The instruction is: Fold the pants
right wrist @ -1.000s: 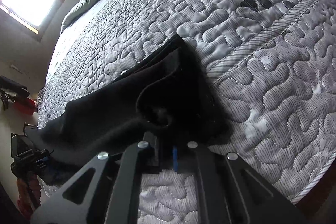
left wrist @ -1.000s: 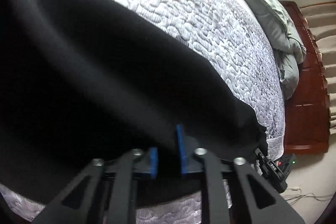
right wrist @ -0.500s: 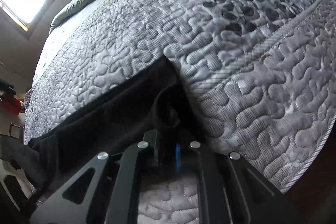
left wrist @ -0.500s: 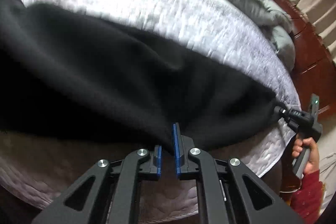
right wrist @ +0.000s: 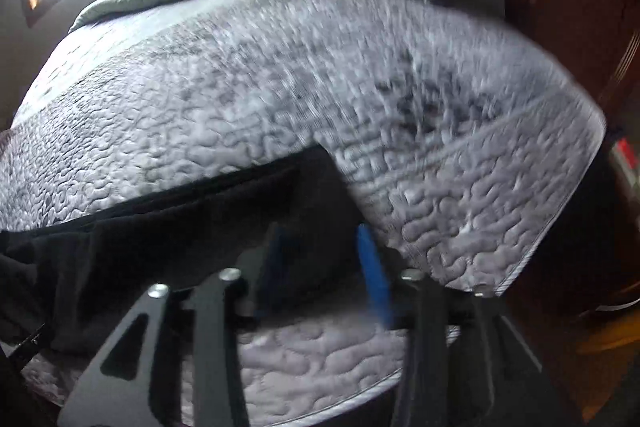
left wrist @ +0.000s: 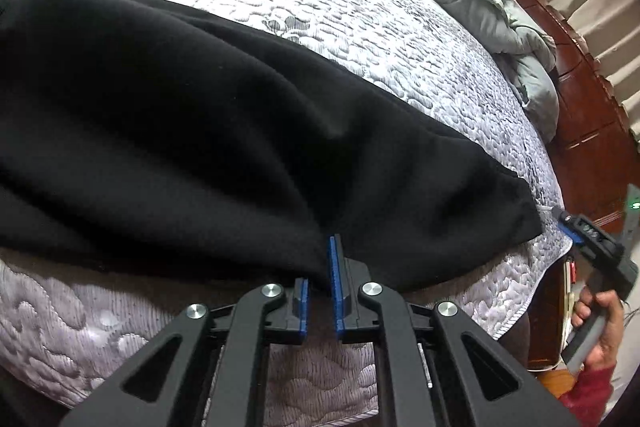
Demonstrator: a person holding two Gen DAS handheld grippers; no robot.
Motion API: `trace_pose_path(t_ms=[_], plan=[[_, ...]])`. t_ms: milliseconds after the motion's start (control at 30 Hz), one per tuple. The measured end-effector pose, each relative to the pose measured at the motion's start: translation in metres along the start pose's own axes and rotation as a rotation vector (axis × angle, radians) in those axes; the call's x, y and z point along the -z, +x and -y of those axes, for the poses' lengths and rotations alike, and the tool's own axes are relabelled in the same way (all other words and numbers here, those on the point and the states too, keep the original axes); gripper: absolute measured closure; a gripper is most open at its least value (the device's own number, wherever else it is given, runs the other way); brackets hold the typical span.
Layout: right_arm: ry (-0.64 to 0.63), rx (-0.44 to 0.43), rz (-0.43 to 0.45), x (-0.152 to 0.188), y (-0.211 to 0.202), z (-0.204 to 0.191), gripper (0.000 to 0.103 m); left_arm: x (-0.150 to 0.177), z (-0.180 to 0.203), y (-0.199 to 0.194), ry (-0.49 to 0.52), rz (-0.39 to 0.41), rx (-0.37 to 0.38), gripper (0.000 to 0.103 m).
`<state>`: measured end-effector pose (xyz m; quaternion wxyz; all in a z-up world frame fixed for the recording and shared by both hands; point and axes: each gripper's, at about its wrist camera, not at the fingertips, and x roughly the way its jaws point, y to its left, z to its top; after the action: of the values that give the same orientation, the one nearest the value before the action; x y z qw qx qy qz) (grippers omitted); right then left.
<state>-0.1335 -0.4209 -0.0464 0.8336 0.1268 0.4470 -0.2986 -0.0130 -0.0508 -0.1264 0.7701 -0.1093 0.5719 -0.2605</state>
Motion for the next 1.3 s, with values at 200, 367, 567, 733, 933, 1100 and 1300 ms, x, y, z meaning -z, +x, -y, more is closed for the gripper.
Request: trace_pose_path(t_ms=[200, 367, 567, 733, 933, 1100, 1300], plan=[[-0.12, -0.355, -0.11, 0.016, 0.006, -0.083, 0.062, -0.003, 0.001, 0.001, 0.001, -0.01, -0.001, 0.093], [-0.176, -0.406, -0.297, 0.048, 0.053, -0.137, 0.061, -0.005, -0.001, -0.018, 0.018, -0.057, 0.006, 0.072], [-0.209, -0.372, -0.27, 0.05, 0.056, -0.145, 0.054, -0.024, -0.078, -0.085, -0.129, 0.047, -0.086, 0.043], [-0.207, -0.365, -0.269, 0.052, 0.057, -0.145, 0.053, -0.04, -0.173, -0.107, -0.38, 0.064, -0.141, 0.045], [-0.211, -0.338, -0.272, 0.051, 0.057, -0.161, 0.05, -0.054, -0.201, -0.099, -0.467, 0.028, -0.059, 0.041], [-0.232, -0.437, -0.274, 0.046, 0.036, -0.188, 0.055, -0.057, -0.191, -0.09, -0.46, 0.022, -0.034, 0.026], [-0.323, -0.497, -0.311, 0.06, 0.031, -0.238, 0.057, -0.064, -0.206, -0.086, -0.591, 0.065, 0.054, 0.029]])
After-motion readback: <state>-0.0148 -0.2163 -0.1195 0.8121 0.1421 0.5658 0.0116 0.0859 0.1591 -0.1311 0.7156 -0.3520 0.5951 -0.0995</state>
